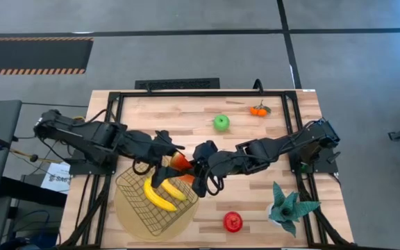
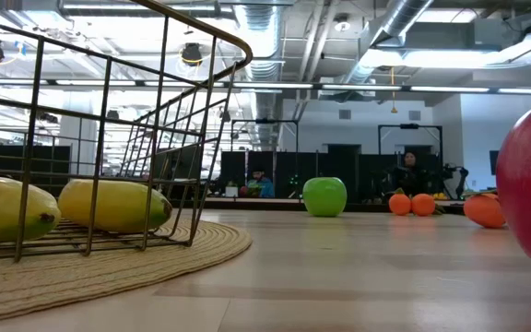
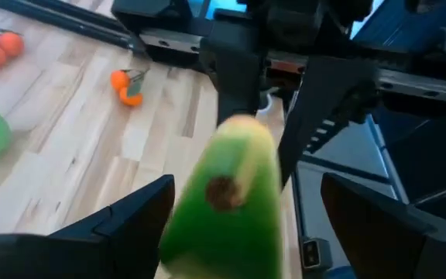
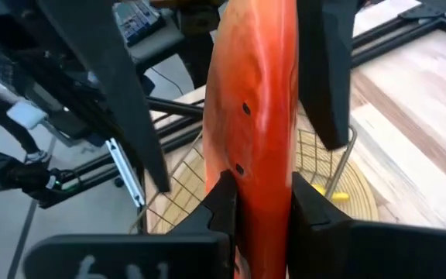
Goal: Build produce basket
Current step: Put the red watermelon into the gold wire basket
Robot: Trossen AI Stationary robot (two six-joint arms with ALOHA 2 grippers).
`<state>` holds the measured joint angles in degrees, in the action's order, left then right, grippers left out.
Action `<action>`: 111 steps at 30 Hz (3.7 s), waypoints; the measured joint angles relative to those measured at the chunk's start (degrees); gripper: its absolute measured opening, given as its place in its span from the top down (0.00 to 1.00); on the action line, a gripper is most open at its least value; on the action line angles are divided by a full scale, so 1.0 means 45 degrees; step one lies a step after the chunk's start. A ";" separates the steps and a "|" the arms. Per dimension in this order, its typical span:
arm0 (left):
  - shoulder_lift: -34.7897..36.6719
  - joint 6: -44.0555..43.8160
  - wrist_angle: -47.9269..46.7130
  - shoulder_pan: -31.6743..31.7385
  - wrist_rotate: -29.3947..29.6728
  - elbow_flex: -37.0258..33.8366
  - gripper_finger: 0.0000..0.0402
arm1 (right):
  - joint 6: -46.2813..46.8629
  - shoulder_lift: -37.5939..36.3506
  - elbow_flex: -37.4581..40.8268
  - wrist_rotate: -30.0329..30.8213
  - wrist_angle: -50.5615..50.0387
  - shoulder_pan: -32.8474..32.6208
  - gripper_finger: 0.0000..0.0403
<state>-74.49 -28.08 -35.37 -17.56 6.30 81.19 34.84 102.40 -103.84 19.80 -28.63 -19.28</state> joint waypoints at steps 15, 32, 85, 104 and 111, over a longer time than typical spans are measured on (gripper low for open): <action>-0.0401 0.1692 0.0860 0.0141 0.0224 0.0005 0.71 | -0.0294 -0.0011 -0.0010 -0.0271 -0.0018 -0.0125 0.91; -0.0138 0.2078 0.0881 0.0155 0.0404 0.0000 0.71 | 0.0310 -0.0046 -0.0032 -0.0672 -0.0426 -0.0243 0.66; -0.0143 -0.8781 0.0055 -0.3920 0.1220 -0.5659 0.74 | 0.1880 -0.3344 -0.0003 -0.1091 -0.6881 -0.1386 0.47; -0.0127 -0.8617 0.1261 -0.3726 0.1601 -0.7697 0.74 | 0.1828 -0.3344 -0.0003 -0.1096 -0.6936 -0.1372 0.47; -0.0138 -0.8616 0.0985 -0.3735 0.1664 -0.7708 0.74 | 0.1828 -0.3343 -0.0003 -0.1096 -0.6781 -0.1347 0.47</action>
<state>-75.11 -66.85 -30.93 -34.37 13.79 46.50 43.07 87.35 -103.85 14.87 -59.15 -25.34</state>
